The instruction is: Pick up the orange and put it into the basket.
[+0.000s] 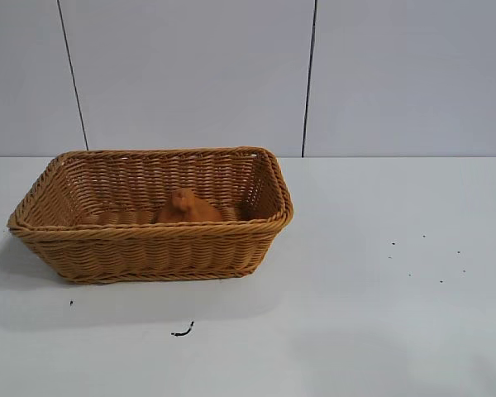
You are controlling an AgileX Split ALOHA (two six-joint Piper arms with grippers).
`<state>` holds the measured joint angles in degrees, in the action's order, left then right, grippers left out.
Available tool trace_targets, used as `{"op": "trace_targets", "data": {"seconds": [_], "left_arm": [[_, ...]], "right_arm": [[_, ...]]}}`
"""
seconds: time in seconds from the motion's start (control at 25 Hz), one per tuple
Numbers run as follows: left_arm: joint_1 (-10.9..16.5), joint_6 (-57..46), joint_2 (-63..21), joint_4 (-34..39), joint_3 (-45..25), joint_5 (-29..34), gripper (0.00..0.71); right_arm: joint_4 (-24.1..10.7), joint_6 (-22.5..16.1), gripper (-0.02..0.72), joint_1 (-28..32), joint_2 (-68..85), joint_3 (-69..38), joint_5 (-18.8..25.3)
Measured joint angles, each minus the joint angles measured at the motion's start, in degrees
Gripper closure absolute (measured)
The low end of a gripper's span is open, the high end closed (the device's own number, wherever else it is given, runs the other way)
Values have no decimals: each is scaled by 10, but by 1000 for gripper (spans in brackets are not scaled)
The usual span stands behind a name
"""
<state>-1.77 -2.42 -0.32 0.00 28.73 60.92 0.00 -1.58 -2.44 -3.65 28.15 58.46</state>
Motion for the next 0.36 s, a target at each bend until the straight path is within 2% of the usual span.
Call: {"op": "trace_targets", "data": {"seconds": [0.36], "left_arm": [[0, 0, 0, 0, 0, 0, 44]], "right_arm": [[3, 0, 21, 0, 39, -1, 0]]}}
